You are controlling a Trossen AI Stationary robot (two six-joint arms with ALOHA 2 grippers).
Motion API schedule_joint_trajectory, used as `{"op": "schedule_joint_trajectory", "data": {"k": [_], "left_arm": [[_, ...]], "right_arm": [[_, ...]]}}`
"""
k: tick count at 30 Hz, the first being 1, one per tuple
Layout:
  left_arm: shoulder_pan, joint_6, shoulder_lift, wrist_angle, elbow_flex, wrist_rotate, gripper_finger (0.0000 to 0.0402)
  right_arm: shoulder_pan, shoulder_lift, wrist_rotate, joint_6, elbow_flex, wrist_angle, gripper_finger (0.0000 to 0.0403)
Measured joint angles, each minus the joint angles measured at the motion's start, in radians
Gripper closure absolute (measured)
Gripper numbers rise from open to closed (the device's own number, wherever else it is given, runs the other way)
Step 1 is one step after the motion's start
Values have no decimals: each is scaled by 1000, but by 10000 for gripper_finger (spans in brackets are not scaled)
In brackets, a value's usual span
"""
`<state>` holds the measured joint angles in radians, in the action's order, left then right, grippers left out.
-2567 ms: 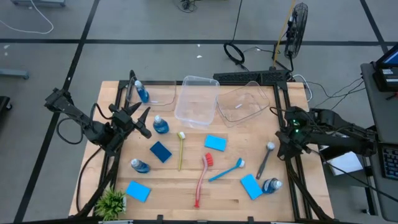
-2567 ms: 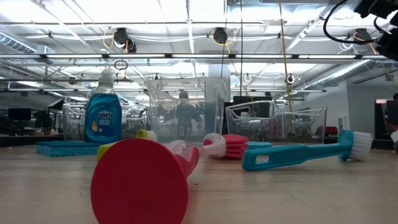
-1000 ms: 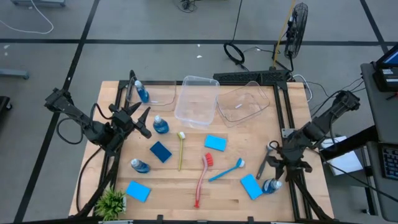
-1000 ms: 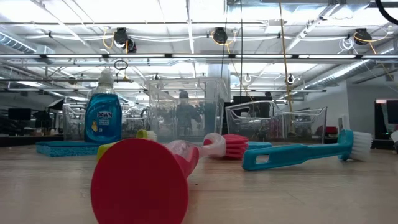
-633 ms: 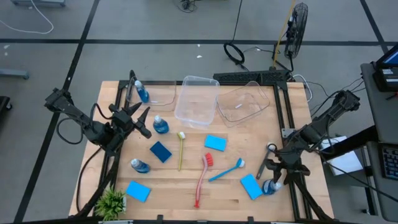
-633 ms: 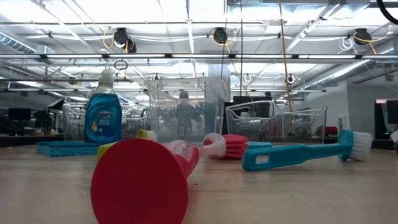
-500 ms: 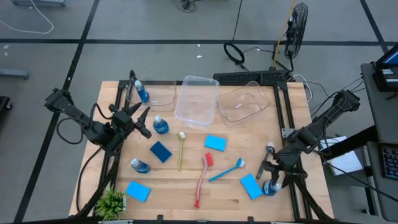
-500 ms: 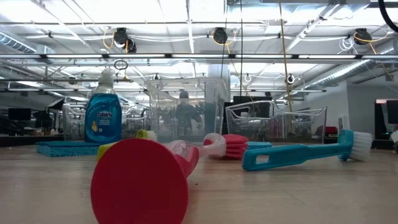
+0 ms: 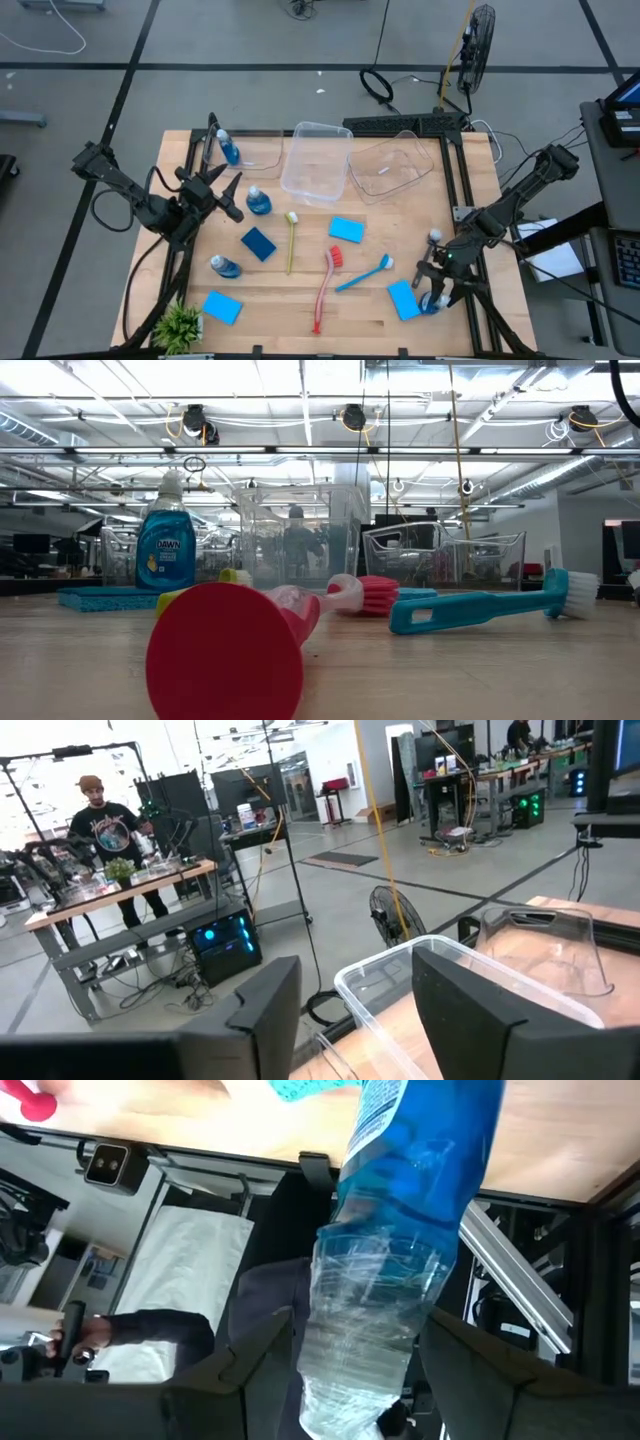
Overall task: Pick & Place Kitchen Sink Supplies
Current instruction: Put the dish soap into the left transparent bin
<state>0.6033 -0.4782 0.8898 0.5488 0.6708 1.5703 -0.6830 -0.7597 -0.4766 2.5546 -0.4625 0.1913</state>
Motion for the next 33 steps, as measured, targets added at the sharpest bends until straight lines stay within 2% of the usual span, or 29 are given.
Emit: {"op": "schedule_joint_trajectory", "data": {"k": [8,33], "left_arm": [[0,6,0,0,0,0,198],[0,7,0,1,0,0,240]], "right_arm": [[0,0,-49,-8,0,0,202],[0,0,-49,-87,0,0,202]]}}
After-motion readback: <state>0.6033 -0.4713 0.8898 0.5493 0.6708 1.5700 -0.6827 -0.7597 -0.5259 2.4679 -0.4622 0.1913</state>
